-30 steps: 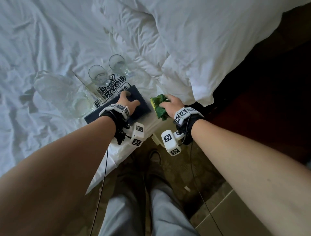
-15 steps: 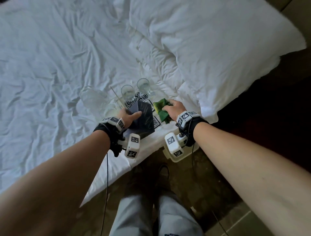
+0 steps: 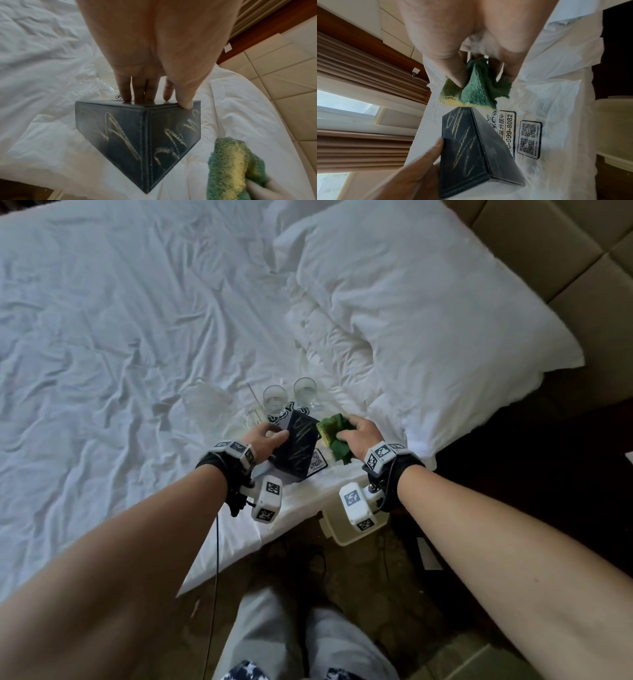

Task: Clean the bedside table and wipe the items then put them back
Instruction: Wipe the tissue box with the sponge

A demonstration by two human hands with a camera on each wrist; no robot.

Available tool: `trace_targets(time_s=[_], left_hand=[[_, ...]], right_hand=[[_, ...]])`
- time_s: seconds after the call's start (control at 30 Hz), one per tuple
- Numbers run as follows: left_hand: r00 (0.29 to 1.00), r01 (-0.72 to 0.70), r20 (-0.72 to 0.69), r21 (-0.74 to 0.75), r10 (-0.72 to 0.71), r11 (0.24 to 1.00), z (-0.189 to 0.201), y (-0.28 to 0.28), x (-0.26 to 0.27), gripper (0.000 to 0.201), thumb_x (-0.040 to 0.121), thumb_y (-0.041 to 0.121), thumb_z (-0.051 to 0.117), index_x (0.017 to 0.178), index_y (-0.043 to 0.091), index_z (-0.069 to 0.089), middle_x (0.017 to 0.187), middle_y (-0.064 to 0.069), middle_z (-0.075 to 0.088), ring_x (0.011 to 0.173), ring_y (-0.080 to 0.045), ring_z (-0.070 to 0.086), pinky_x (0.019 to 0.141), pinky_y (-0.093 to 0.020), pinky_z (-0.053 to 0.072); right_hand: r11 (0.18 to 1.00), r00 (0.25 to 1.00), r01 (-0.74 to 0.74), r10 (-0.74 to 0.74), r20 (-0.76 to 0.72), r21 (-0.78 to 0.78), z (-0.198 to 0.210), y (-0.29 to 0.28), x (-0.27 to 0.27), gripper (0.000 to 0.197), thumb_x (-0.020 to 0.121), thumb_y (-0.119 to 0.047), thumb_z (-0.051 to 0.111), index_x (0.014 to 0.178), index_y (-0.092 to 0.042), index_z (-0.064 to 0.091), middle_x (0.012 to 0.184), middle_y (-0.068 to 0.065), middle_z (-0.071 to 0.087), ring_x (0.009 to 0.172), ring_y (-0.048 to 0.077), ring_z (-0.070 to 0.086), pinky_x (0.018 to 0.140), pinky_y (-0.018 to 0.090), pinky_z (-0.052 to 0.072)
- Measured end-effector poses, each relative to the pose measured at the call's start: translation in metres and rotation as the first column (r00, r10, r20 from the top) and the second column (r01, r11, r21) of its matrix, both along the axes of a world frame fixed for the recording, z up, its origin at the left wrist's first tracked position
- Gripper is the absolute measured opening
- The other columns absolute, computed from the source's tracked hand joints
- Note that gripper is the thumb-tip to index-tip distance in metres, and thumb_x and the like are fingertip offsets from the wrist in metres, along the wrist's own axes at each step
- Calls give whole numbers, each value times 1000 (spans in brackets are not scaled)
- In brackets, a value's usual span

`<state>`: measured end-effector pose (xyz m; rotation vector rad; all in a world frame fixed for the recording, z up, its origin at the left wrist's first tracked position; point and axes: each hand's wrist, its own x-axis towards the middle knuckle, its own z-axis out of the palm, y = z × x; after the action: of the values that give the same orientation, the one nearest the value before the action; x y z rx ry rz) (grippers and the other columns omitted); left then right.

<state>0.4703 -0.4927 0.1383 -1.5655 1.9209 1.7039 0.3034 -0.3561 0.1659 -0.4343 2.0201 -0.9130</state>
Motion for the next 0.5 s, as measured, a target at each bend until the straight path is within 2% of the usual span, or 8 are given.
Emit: trace_targets(time_s=[0.07, 0.13, 0.17, 0.23, 0.3, 0.37, 0.5], left_hand=[[997, 67, 48, -86, -63, 994, 0, -3, -2, 36, 96, 34, 57, 124, 12, 58, 109, -5, 58, 104, -28, 60, 81, -29, 46], [993, 109, 60, -124, -102, 986, -4, -7, -3, 37, 97, 34, 56, 126, 11, 58, 109, -6, 57, 107, -29, 59, 79, -28, 44], [993, 107, 53, -115, -101, 988, -9, -10, -3, 37, 96, 33, 56, 125, 10, 58, 111, -7, 59, 108, -30, 59, 79, -29, 45], [995, 94, 29, -66, -93, 993, -19, -15, -2, 36, 95, 33, 59, 123, 10, 58, 118, -14, 62, 108, -33, 60, 85, -34, 48], [993, 114, 6, -28, -114, 993, -25, -21, -2, 36, 94, 34, 60, 120, 10, 58, 117, -15, 61, 101, -32, 60, 87, -38, 50], [987, 163, 5, 4, -163, 987, -28, -26, -4, 34, 93, 35, 60, 117, 11, 56, 113, -14, 60, 94, -29, 59, 84, -39, 51], [971, 236, 38, 28, -237, 971, -34, -40, -5, 29, 92, 41, 61, 109, 19, 52, 110, -12, 59, 95, -31, 63, 88, -45, 55]], right_hand=[[1000, 1000, -2, 2, -31, 8, -2, -3, 0, 43, 85, -2, 59, 124, -20, 64, 101, 2, 66, 97, 23, 63, 85, 30, 52], [1000, 997, -19, 20, -69, 15, -3, -7, 0, 42, 86, -1, 59, 123, -20, 65, 100, 1, 66, 93, 21, 63, 81, 27, 51], [999, 995, -32, 34, -94, 23, -4, -11, 1, 42, 86, -1, 59, 122, -20, 65, 101, 1, 67, 93, 20, 62, 82, 27, 51], [997, 987, -61, 67, -149, 42, -8, -19, 3, 41, 85, -1, 60, 122, -20, 65, 106, 3, 68, 99, 23, 63, 92, 32, 51], [994, 976, -93, 101, -195, 54, -9, -29, 6, 40, 85, -2, 60, 121, -19, 65, 107, 2, 68, 103, 23, 63, 97, 34, 50], [991, 962, -111, 125, -244, 72, -11, -38, 10, 40, 86, -3, 59, 123, -19, 64, 112, 2, 67, 105, 22, 61, 98, 32, 48], [988, 933, -128, 150, -326, 86, -16, -61, 19, 41, 87, -4, 58, 126, -17, 63, 122, 6, 66, 112, 23, 60, 100, 26, 44]])
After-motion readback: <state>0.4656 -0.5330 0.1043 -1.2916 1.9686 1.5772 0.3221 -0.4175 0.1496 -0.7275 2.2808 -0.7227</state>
